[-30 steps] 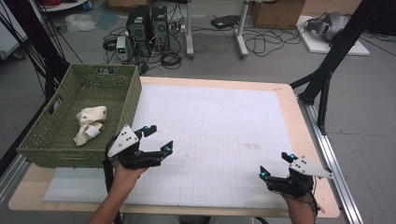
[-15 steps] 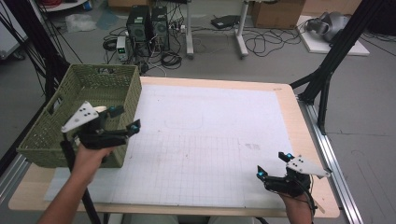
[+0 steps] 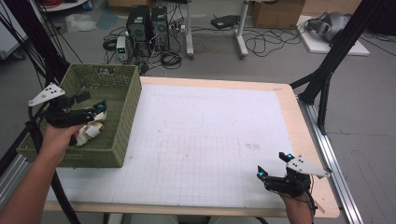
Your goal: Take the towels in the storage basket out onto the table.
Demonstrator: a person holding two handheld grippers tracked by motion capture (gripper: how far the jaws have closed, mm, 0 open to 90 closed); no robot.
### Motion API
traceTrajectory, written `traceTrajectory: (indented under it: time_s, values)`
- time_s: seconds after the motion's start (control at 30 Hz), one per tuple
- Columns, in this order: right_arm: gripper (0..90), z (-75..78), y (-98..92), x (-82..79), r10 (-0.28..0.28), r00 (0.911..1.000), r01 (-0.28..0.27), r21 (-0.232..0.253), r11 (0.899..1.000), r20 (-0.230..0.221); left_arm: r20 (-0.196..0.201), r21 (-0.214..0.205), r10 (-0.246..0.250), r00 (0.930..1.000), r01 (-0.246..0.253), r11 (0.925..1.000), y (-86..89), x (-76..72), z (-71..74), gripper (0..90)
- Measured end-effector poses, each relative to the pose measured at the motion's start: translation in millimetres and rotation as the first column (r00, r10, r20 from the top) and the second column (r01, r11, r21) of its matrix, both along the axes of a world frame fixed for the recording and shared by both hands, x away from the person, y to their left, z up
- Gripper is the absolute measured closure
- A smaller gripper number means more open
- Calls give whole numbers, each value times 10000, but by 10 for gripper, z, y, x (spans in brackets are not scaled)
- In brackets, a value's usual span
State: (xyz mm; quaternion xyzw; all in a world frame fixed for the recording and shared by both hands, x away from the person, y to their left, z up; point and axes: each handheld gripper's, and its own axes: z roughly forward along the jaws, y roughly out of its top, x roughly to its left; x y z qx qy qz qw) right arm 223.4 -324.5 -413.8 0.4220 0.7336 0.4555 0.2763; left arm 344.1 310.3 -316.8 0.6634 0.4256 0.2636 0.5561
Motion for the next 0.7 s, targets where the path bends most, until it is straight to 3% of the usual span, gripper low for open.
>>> traceTrajectory:
  time_s: [0.17,0.27,0.4,0.53,0.63,0.7]
  values:
    - [62,-2,24,2,46,10000,-46,-161,9999,14,-830,240,823,9931,-806,9965,210,205,-111,179]
    - [62,-6,26,4,-1,10000,0,-139,9999,-42,-1518,845,1275,9801,-1157,9897,268,320,-213,180]
    - [62,-15,17,8,-19,10000,18,-181,9998,-71,-2046,1548,1652,9648,-1348,9787,277,441,-320,200]
    - [62,-22,22,14,-26,10000,24,-228,9997,-96,-2815,2148,2091,9365,-1509,9649,300,553,-452,213]
    - [63,-18,20,9,-48,9999,46,-239,9997,-89,-3180,2500,2528,9138,-1764,9520,311,617,-523,214]
    - [62,-18,14,5,-66,10000,64,-214,9998,-75,-3359,2782,2704,9022,-1793,9437,306,646,-570,210]
